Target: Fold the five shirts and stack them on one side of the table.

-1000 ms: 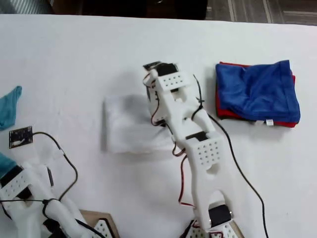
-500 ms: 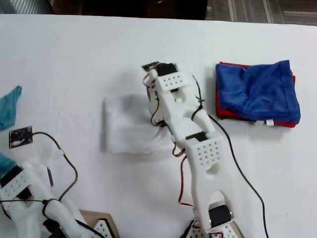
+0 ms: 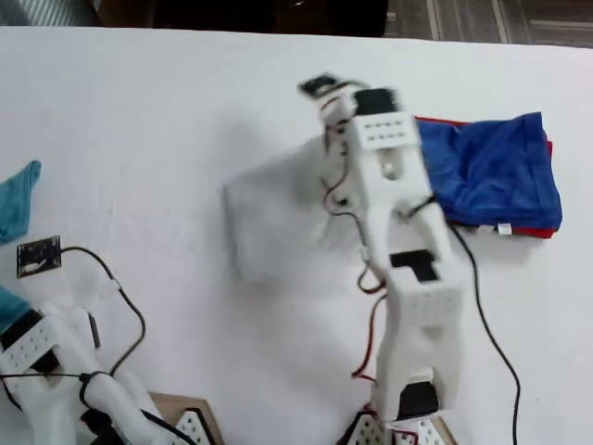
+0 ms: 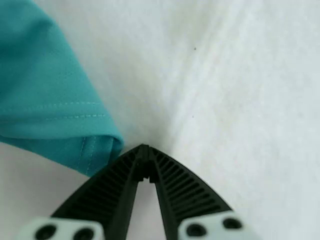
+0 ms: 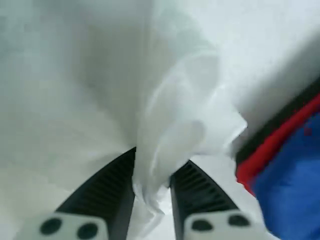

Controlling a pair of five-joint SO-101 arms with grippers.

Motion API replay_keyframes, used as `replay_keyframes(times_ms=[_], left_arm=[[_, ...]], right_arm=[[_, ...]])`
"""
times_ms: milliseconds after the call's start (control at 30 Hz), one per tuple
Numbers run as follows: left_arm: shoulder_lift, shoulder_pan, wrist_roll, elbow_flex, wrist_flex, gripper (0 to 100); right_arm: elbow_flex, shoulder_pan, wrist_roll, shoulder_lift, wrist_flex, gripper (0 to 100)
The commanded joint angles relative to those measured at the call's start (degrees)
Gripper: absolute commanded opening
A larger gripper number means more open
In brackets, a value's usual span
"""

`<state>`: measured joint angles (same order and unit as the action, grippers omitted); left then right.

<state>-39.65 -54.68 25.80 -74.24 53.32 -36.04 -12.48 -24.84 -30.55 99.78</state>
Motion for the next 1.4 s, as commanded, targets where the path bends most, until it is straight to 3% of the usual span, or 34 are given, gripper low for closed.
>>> replay_keyframes(times_ms=[0,600,1133,1367], left_arm=[[-0.97,0.44,0.09,-0.13,-0.7,3],[-0.97,-1.32,-0.09,-0.04,-0.7,3],[-0.97,-1.32,-0.18,-0.13,-0.7,3],[-0.97,-1.41,-0.18,-0.13,-0.97,3]], right_arm=[[-0.7,3.38,-4.31,10.86,1.19,2.0],[-0.79,17.01,-24.09,21.85,-3.82,2.0],[-0.35,26.33,-24.7,21.14,-13.85,2.0],[-0.79,28.53,-25.93,11.74,-15.87,2.0]])
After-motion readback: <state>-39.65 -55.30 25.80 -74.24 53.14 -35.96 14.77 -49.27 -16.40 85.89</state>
